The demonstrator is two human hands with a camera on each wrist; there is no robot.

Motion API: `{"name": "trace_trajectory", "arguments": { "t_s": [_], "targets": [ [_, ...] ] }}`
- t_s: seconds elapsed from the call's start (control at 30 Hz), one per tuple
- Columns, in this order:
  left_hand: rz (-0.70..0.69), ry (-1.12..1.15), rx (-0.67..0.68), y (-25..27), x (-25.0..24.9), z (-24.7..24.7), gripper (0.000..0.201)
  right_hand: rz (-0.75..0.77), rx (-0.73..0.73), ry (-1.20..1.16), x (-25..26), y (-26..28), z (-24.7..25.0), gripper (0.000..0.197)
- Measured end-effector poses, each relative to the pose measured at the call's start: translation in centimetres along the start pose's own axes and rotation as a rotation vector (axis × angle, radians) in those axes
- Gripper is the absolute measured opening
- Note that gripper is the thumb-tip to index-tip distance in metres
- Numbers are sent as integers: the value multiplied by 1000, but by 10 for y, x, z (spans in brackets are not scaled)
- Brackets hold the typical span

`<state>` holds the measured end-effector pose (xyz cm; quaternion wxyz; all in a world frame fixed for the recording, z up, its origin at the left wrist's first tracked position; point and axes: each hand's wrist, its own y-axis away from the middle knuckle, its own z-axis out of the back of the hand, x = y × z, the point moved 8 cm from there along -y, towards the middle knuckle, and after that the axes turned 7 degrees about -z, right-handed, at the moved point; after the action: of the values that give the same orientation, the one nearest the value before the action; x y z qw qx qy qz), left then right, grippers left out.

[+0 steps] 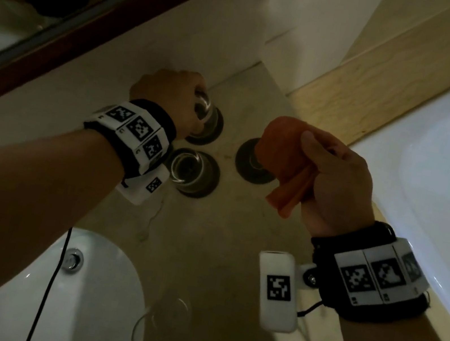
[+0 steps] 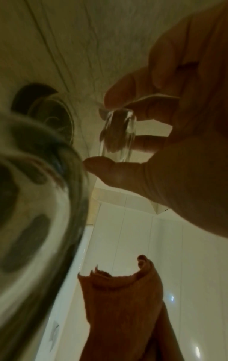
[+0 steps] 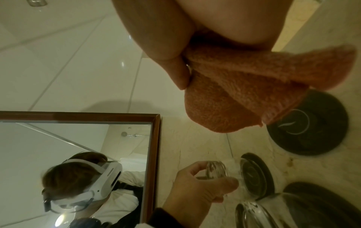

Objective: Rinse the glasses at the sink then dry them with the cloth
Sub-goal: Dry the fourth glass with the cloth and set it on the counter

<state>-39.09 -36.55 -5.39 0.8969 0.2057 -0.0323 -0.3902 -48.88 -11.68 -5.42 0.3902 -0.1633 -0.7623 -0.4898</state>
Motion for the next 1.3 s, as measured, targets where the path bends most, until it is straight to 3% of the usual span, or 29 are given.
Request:
{"name": "trace_trajectory", "arguments": {
  "t_s": [0.17, 0.37, 0.57, 0.7, 0.97, 1.13, 1.3],
  "targets": [
    [0, 1, 9, 0, 2, -2, 66, 0, 6, -20, -5, 4, 1, 29],
    [6, 103, 3, 28, 4, 7, 92, 21, 34, 20, -6, 18, -5, 29],
    [-64, 224, -91, 110, 3, 15, 76, 44, 109, 79, -19, 45, -24, 26],
    [-147, 254, 25, 174, 3, -9, 57, 56, 131, 71, -39, 67, -35, 29],
    [-274, 242, 315, 273, -5, -88, 59, 59, 50, 44, -88, 111, -25, 27],
    [-344, 144, 333, 301, -6, -125, 81, 46, 13, -10, -120, 135, -10, 26],
    [-350, 56, 208, 311, -10, -146, 89, 43, -14, -4, -143, 158, 7, 20]
  ]
}}
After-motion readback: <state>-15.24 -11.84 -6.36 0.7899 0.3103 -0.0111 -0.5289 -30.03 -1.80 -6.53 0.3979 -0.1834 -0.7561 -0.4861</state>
